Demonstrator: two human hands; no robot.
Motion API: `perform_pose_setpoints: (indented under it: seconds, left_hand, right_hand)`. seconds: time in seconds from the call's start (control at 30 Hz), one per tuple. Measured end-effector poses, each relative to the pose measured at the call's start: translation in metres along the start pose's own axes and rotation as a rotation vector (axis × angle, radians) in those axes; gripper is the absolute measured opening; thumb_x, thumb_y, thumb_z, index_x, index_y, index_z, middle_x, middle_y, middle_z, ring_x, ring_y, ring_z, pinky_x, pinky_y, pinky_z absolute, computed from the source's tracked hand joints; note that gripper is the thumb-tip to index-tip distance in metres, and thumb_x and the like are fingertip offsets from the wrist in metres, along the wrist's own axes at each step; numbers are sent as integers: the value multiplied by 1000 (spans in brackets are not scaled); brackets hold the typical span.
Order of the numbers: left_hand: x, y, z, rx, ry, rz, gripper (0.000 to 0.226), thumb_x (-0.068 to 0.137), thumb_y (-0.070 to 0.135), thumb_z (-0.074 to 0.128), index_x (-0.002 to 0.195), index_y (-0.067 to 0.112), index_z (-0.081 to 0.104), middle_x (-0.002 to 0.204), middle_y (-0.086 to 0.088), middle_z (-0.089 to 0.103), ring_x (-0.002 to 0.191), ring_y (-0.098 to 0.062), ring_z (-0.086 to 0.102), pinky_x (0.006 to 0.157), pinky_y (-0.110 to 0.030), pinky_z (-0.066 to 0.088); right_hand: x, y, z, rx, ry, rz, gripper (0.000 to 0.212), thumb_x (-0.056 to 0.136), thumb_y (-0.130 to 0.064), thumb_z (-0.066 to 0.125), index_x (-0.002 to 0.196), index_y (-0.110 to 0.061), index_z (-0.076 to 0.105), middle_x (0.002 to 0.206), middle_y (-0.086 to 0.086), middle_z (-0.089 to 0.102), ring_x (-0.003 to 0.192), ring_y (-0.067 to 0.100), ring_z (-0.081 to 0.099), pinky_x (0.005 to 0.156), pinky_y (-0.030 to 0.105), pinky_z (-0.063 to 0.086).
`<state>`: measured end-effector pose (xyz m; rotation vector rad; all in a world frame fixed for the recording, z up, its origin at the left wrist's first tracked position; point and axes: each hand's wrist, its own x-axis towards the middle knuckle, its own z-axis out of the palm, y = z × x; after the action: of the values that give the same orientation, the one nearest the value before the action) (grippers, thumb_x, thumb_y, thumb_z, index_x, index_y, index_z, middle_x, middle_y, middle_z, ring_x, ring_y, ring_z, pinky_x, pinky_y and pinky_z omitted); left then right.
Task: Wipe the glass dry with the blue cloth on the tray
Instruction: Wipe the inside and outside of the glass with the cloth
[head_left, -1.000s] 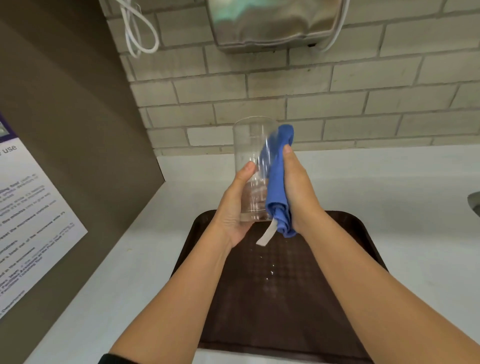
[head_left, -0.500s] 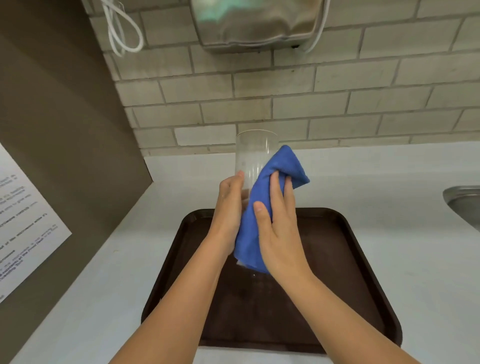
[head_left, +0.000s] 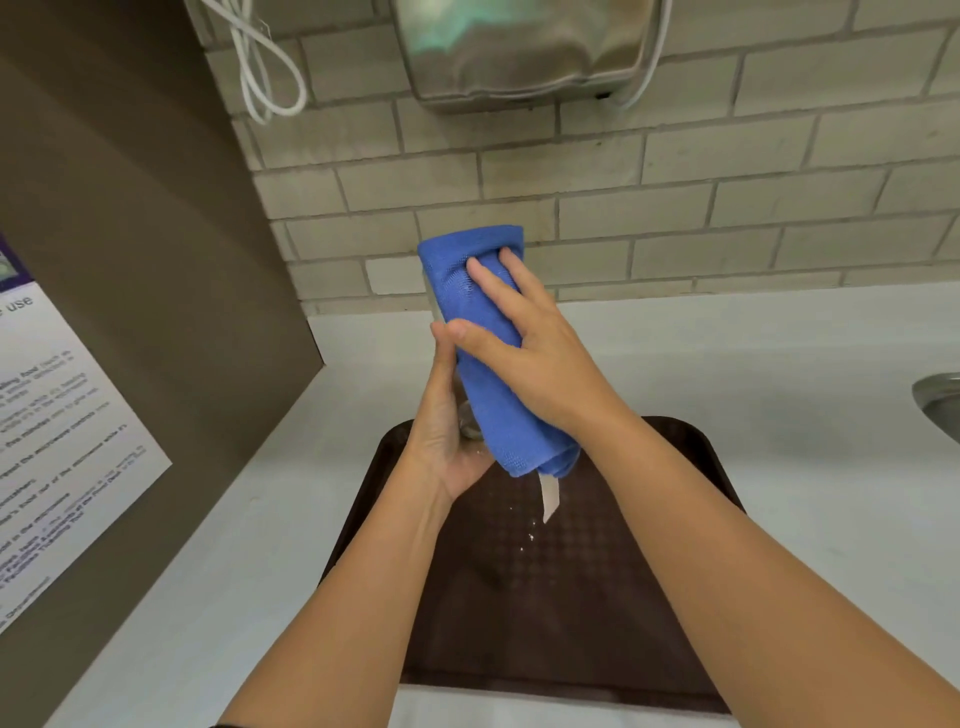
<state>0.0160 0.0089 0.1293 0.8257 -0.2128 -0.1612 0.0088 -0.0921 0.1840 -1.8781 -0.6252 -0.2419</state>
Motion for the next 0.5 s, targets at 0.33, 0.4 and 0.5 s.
perform_pose_setpoints:
  seconds: [0.33,0.4,0.5]
  left_hand:
    - [-6,3,1,110,-42,-32,59,64,52,68,112,17,62,94,-6,75,88,-22,71,71,-37,58]
    - [-3,5,1,201,-13,-17,31,73,43,62,94,22,72,86,-1,76,82,-17,71,69,-32,58]
    - [-1,5,1,315,109,38,45,67,41,67,106,19,67,87,0,74,81,-16,70,69,-30,56]
  right_hand:
    - [18,9,-13,416,68,197,49,90,-33,46,137,-32,32,138,-2,47,117,14,52,100,30,41]
    - [14,15,-10,480,94,282,46,89,-39,45,133,-29,40,130,4,56,110,18,58,99,35,45]
    - [-5,26,6,536,140,415,41,87,-48,44,115,-20,56,109,12,66,98,25,63,96,45,47]
